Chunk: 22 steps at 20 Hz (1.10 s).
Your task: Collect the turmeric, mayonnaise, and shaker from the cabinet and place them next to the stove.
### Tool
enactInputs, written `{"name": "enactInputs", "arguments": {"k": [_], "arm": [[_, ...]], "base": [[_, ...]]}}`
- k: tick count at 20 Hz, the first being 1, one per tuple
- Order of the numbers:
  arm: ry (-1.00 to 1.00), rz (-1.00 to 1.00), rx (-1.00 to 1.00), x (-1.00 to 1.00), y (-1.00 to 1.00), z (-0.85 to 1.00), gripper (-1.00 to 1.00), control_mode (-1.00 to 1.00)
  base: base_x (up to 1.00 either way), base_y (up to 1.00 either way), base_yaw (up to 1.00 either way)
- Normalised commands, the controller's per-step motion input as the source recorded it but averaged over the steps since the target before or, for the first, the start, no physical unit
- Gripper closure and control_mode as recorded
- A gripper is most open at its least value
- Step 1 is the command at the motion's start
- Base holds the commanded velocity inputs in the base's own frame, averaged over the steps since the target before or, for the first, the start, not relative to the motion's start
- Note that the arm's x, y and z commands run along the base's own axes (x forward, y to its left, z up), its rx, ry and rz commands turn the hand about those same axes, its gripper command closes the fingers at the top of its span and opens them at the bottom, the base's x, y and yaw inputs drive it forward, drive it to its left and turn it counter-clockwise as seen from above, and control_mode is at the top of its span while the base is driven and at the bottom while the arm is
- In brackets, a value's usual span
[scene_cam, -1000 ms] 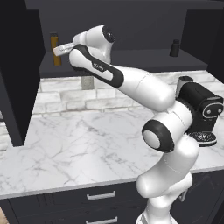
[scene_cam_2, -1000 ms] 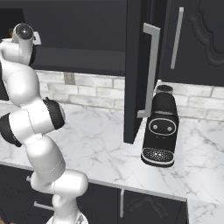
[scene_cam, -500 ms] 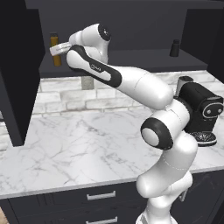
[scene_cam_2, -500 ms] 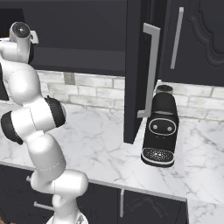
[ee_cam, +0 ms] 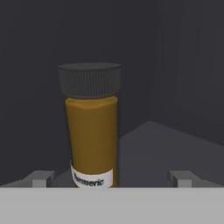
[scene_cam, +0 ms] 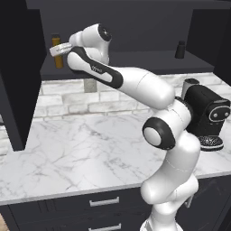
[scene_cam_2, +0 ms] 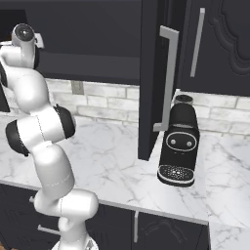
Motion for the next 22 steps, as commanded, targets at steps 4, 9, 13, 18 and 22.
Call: {"name": "enactInputs", "arguments": {"k": [4, 9, 13, 18, 22], "arm": [[0.0, 0.0, 0.0, 0.09, 0.17, -0.01, -1.0, -1.0], [0.0, 0.0, 0.0, 0.12, 0.25, 0.0, -1.0, -1.0], [0.0, 0.0, 0.0, 0.18, 0.13, 0.0, -1.0, -1.0], [0.0, 0.0, 0.0, 0.12, 0.05, 0.0, 1.0, -1.0], [0.0, 0.0, 0.0, 0.0, 0.05, -0.02, 1.0, -1.0]], "base": [[0.0, 0.0, 0.0], [0.0, 0.0, 0.0], [0.0, 0.0, 0.0], [0.0, 0.0, 0.0], [0.0, 0.0, 0.0]]}}
